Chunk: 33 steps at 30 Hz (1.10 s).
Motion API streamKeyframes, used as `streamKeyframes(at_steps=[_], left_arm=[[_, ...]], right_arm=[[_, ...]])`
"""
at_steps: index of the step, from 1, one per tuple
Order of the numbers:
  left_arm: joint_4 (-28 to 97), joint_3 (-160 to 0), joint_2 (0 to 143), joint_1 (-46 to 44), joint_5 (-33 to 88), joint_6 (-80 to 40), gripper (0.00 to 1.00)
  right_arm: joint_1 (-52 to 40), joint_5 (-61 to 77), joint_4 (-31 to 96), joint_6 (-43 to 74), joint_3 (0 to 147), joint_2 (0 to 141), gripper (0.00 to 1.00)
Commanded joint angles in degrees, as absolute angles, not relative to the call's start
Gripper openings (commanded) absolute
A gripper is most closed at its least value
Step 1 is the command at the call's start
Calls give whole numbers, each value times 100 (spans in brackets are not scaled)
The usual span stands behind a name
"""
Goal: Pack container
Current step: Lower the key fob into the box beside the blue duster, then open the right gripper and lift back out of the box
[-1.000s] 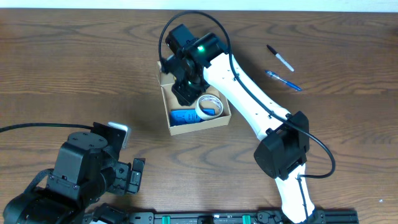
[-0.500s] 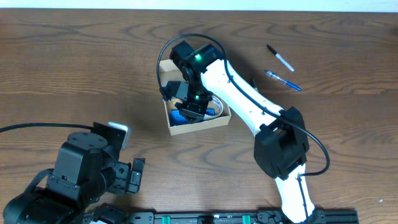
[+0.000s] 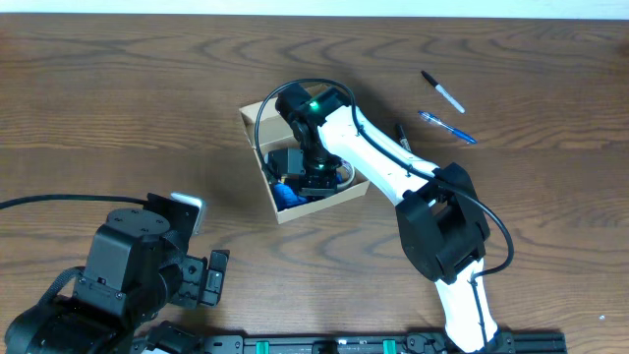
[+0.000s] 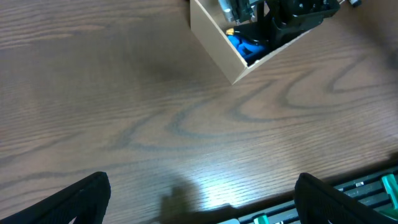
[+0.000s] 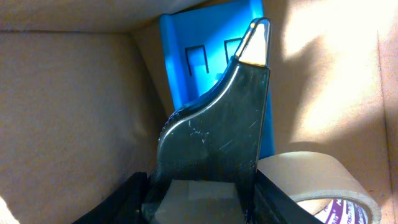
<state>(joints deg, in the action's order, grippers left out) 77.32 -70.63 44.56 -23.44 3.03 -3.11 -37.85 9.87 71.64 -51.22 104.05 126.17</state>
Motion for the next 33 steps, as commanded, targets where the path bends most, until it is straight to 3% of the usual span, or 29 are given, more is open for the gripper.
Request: streamKeyframes(at_steps=[1,5,9,24,33], left_arm=[[7736,-7142,4451,-2327,301,-274,95],[7736,-7142,4451,-2327,301,-274,95],[7738,-7142,4451,-2327,301,-274,95],[7736,-7142,4451,-2327,301,-274,95],[7738,-7142,4451,-2327,301,-274,95]], right_arm=[[-3813,832,7131,-5454,10366,12639,41],[-3820,814,7041,-5450,10366,12639,63],[-3828,812,6973,-5448,10401,12639,75],[-3844,893,7004,-3815,11513,11824,77],[-3326,3,7397,-670,11544,11380,79]])
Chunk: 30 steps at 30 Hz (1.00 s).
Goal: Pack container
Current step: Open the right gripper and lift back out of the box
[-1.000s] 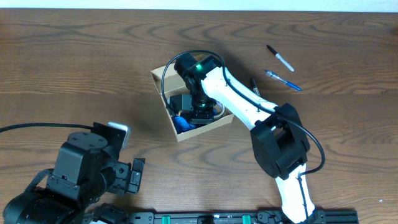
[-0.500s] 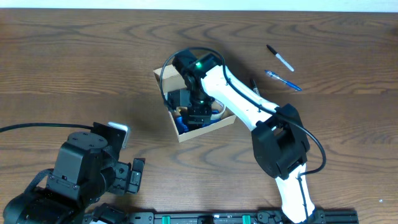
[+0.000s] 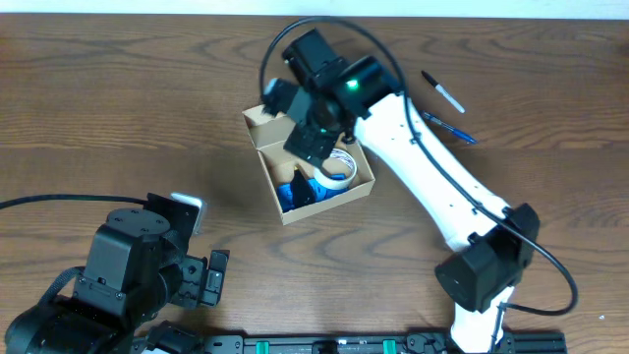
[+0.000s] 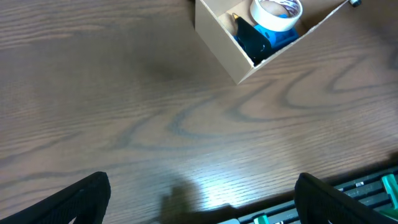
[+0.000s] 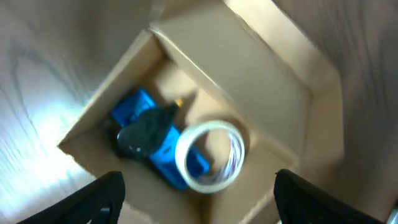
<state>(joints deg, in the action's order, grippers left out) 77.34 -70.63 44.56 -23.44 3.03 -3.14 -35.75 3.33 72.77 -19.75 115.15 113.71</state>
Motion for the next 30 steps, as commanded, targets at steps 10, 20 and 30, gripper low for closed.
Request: streamKeyframes(at_steps=[10,20,30], left_arm=[[7736,-7142,4451,-2327,301,-274,95],[7736,-7142,4451,-2327,301,-274,95],[7738,-7142,4451,-2327,301,-274,95]], right_arm=[[-2349,-89,8103,895,11369,11391,73],[-2565,-60,6838,985,9601,11391,67],[-2620,-67,6263,2043,9181,11391,17]])
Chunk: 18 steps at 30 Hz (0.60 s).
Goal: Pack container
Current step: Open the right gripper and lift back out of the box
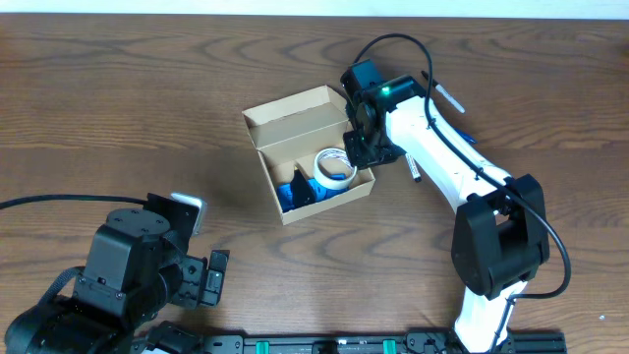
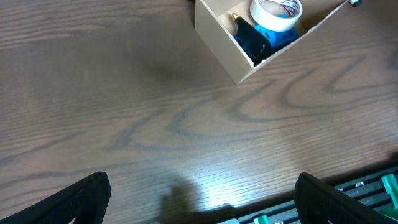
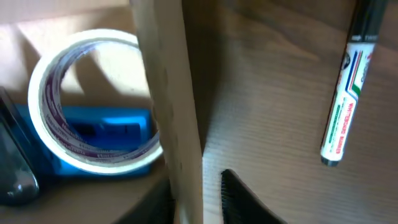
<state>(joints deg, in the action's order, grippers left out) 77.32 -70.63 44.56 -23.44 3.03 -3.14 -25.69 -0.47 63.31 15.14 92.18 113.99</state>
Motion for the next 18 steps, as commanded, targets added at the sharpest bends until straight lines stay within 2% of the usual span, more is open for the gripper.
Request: streamKeyframes(at_steps=[1,7,10,18], left_arm=[[7738,-7142,4451,-2327,301,-274,95],[7736,-7142,4451,-2327,301,-274,95],[7738,-7142,4451,-2327,301,-274,95],[7738,-7142,4451,-2327,301,-274,95]], right_arm=[[-2639,-71,6228,2180,9181,11391,14],[-2812,-309,6195,2989,9181,11391,2],[-2930,-325,6163,3256,9181,11391,2],[-3085,-585,6149,3100,9181,11391,4]])
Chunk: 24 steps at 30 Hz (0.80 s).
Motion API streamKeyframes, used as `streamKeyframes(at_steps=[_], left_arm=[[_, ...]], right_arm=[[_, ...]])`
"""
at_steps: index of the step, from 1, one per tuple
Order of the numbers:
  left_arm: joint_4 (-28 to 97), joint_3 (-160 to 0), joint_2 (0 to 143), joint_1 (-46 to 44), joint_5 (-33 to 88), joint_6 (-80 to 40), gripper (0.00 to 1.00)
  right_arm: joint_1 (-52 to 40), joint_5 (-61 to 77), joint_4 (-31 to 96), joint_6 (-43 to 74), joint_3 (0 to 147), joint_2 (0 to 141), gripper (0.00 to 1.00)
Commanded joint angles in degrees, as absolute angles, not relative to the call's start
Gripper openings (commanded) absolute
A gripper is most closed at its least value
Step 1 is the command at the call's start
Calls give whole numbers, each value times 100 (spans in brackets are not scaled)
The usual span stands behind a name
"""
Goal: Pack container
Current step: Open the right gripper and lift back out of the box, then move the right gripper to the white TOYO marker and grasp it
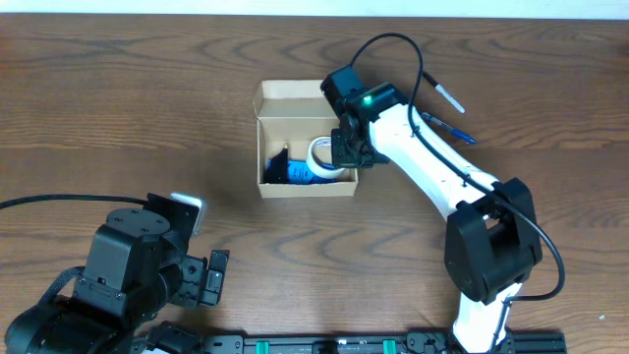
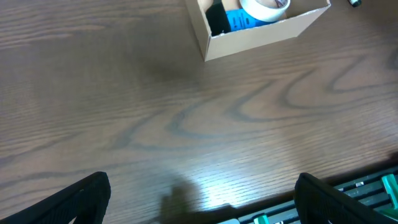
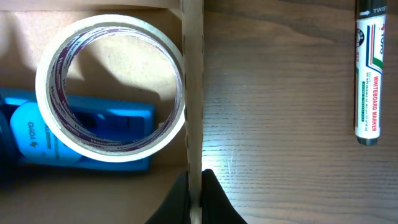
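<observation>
The cardboard box point(image 1: 290, 95) sits open near the table's middle, its sides square to the table edges. Inside lie a roll of tape point(image 1: 329, 157), a blue item point(image 1: 300, 173) and a black object point(image 1: 281, 164). My right gripper point(image 1: 350, 147) is shut on the box's right wall point(image 3: 193, 93), one finger inside and one outside, the tape roll point(image 3: 111, 87) just left of it. The left gripper point(image 2: 202, 199) hangs open over bare wood at the near left, far from the box point(image 2: 273, 30).
A whiteboard marker point(image 3: 367, 68) lies on the table right of the box. A black marker point(image 1: 444, 91) and a blue pen point(image 1: 448, 127) lie further right at the back. The table's front rail runs along the near edge.
The box stood at a slant with my right gripper at its right wall. Now the gripper is shut on that wall, and the box is turned square and sits a little further back.
First my right gripper was down inside the box with a black object between its fingers. Then it was above the box, open, the black object lying inside. It then came to the right wall, and now grips it with the box turned. The left arm stayed still.
</observation>
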<state>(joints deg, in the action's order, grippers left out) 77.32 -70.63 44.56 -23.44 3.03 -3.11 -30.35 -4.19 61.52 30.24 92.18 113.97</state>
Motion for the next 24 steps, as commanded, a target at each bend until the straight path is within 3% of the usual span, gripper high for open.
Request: streamKeyframes(at_steps=[1,6,15,21,24], left_arm=[[7738,-7142,4451,-2327,301,-274,95],[7738,-7142,4451,-2327,301,-274,95],[7736,-7142,4451,-2327,301,-274,95],[7736,-7142,4451,-2327,301,-274,95],[7736,-7142,4451,-2327,301,-274,95]], right_arm=[[-3083,-582,6152,3100,9181,11391,7],[-3079,-576,6163,3098,9188,11389,58],[-3050,-580,7334,2488,10567,11389,88],[-2762,-945,8088,1911,11966,11371,99],[-2600,-1492,8101,1680,12042,11347,99]])
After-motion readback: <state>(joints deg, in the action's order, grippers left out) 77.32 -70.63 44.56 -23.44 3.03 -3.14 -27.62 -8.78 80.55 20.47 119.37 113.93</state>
